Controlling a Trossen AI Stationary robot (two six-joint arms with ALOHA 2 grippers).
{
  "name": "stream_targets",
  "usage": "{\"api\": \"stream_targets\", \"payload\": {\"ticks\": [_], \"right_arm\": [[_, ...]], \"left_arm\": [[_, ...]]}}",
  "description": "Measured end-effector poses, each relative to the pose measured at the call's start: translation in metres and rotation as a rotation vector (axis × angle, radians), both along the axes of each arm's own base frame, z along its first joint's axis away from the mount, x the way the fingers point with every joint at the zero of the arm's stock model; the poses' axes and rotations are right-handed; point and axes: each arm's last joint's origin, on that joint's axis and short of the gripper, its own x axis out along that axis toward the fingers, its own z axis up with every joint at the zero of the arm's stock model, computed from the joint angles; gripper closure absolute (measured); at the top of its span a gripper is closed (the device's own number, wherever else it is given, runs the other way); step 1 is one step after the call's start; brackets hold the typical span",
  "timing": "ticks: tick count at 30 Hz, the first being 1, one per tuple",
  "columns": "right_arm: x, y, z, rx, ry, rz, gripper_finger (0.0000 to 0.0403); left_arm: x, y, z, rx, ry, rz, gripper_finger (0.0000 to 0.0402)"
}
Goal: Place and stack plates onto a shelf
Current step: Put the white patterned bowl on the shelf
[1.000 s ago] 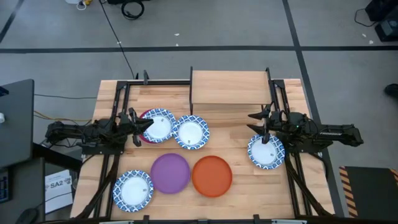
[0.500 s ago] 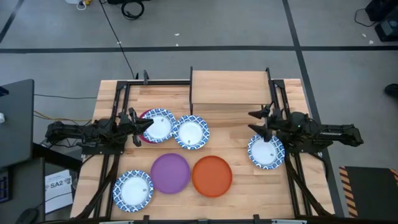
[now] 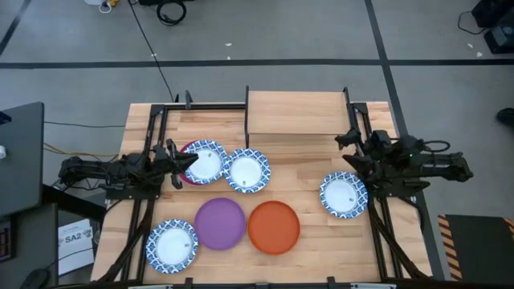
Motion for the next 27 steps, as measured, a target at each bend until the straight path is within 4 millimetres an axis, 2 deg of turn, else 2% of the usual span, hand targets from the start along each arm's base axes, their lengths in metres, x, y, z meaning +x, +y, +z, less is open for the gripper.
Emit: {"api": "stream_targets", "payload": {"ticks": [7, 13, 18, 24, 27], "right_arm": [[0.026, 0.003, 0.031, 0.002, 0.328, -0.007, 0.0055], [0.051, 0.009, 0.052, 0.012, 0.61, 0.014, 0.0055], [0.063, 0.014, 0.064, 0.036, 0.829, 0.035, 0.0055], [0.07, 0.014, 0.062, 0.043, 1.002, -0.015, 0.0055], [0.072, 0.014, 0.054, -0.055, 1.089, -0.042, 0.0055]], "left_arm": [[0.0, 0.0, 0.0, 0.0, 0.0, 0.0, 0.0354], [0.0, 0.0, 0.0, 0.0, 0.0, 0.0, 0.0354], [0.0, 0.0, 0.0, 0.0, 0.0, 0.0, 0.0354], [0.0, 0.0, 0.0, 0.0, 0.0, 0.0, 0.0354], [0.0, 0.0, 0.0, 0.0, 0.0, 0.0, 0.0354]]}}
